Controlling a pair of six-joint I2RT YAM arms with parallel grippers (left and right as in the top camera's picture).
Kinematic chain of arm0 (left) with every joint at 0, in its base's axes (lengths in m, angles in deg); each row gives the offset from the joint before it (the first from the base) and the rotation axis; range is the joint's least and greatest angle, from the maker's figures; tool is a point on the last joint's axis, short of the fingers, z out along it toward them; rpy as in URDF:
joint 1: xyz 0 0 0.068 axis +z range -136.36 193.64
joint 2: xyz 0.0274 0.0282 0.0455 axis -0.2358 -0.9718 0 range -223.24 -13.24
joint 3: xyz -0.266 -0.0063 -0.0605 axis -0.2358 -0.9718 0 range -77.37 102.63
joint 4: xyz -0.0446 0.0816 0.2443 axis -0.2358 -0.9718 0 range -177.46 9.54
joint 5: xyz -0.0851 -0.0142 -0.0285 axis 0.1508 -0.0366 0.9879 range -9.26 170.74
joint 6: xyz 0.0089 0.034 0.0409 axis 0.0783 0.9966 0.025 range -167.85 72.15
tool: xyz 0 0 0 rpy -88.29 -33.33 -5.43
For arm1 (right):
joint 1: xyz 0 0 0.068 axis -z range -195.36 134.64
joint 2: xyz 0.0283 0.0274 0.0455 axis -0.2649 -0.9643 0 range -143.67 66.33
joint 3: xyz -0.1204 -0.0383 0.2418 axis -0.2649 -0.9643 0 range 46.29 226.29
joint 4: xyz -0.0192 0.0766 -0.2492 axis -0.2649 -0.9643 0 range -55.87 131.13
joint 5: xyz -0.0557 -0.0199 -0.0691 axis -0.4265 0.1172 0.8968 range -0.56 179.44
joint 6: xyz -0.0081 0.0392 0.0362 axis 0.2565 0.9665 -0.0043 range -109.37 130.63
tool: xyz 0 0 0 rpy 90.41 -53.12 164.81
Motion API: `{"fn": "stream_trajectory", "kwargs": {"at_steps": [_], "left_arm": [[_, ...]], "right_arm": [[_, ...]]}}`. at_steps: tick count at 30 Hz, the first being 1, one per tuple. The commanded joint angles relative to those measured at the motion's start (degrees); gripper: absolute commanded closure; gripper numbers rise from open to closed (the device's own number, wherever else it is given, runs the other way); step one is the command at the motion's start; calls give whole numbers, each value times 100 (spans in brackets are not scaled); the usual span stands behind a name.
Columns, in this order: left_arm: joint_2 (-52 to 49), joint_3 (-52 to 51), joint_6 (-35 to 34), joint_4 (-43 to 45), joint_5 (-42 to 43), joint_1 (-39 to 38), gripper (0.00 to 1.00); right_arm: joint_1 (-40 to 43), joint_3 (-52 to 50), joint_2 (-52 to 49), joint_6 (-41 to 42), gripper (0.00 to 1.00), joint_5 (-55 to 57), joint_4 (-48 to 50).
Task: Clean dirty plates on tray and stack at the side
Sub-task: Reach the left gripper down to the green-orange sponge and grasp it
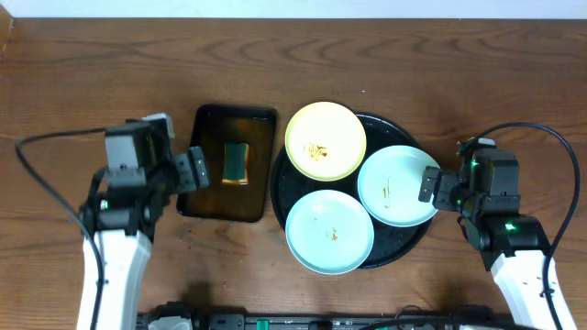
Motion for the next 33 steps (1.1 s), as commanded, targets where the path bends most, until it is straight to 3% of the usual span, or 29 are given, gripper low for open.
{"fn": "stream_trajectory", "kwargs": {"at_steps": [1,7,18,33], "left_arm": [[-455,457,-68,-201,70,22,10],[-1154,852,-44,-284,76,13,10],[-1453,861,271,192,-262,-446,10],[-2754,861,254,817,55,-765,10]], "right_arm": [[-33,129,-11,76,1,55,20],[-33,129,-11,76,1,55,35],[-33,129,-11,76,1,52,22],[-33,129,-13,76,1,52,11]]}}
